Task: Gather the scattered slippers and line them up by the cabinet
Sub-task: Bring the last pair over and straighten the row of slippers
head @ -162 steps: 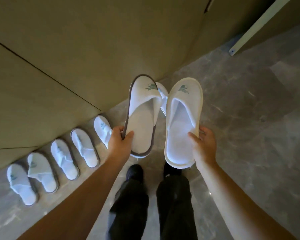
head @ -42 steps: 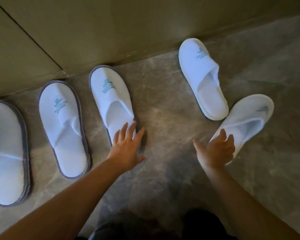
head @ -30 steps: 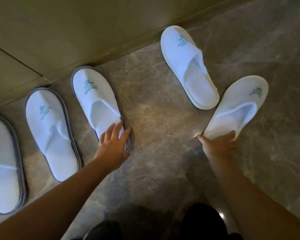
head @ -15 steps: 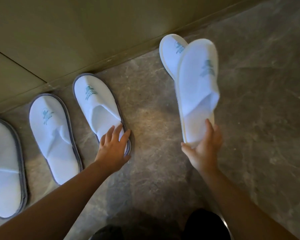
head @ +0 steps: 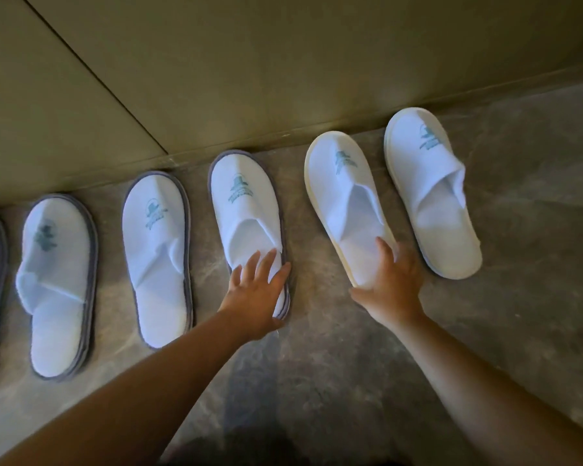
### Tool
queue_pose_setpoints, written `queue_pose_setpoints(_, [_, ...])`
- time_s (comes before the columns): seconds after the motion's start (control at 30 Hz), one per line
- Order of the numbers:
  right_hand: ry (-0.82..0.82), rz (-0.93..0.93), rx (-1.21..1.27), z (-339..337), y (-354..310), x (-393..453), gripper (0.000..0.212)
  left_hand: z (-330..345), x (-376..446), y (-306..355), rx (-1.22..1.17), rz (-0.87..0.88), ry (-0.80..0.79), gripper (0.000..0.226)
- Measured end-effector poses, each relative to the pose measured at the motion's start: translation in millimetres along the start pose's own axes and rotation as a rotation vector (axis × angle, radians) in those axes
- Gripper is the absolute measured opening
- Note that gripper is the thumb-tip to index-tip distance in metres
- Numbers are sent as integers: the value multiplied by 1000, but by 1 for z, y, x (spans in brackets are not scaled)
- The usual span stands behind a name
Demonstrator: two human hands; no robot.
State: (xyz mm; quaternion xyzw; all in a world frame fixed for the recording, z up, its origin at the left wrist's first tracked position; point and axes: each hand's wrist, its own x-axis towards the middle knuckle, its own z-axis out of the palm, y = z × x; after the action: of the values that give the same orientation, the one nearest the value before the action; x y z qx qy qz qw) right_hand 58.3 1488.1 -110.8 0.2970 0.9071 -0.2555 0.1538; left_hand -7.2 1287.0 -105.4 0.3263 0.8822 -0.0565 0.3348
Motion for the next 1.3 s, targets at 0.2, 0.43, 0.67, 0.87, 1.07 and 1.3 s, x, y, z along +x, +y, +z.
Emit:
queue_pose_setpoints(0.2, [58, 66, 38, 23, 2, -5, 90, 6, 1, 7, -16, -47, 16, 90])
queue_pose_setpoints(0.43, [57, 31, 40, 35, -11, -6, 90, 10, -4, 1, 1, -22, 48, 89])
queue_pose_setpoints(0.67, [69, 36, 44, 32, -8, -5, 89, 10, -2, 5, -9, -37, 50, 88])
queue_pose_setpoints(0.87, [52, 32, 42, 33, -9, -3, 89, 8, -2, 4, -10, -33, 49, 87])
queue_pose_setpoints(1.07, [51, 16, 26, 33, -9, -4, 90, 8, -2, 5, 4, -36, 40, 89])
queue_pose_setpoints(1.3, [31, -6, 8, 33, -10, -5, 91, 8, -2, 7, 4, -53, 36, 89])
